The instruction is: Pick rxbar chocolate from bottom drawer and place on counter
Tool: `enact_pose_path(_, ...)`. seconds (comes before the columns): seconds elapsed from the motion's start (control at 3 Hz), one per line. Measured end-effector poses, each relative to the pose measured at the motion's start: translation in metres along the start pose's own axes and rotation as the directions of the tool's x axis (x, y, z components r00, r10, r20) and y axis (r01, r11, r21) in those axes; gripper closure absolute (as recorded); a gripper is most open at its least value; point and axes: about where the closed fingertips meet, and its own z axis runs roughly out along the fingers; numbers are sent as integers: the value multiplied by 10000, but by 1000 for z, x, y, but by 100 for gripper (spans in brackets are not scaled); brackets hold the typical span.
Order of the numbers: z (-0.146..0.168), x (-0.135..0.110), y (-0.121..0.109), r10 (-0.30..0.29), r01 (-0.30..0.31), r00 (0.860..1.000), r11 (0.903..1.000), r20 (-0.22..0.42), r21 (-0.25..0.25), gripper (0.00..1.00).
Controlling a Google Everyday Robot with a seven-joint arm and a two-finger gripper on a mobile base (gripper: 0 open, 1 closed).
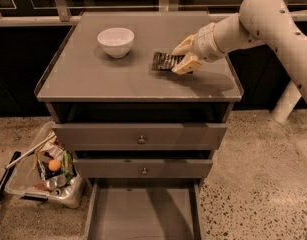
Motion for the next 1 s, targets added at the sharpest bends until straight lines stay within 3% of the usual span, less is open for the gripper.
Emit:
enact_pose_path(0.33, 0, 0, 0, 0, 0, 10000, 10000, 0, -1, 13)
enact_pose_path(0.67, 0, 0, 0, 0, 0, 10000, 10000, 1, -3, 0)
enact_pose_path(1.0, 0, 0, 0, 0, 0, 10000, 10000, 1, -3, 0)
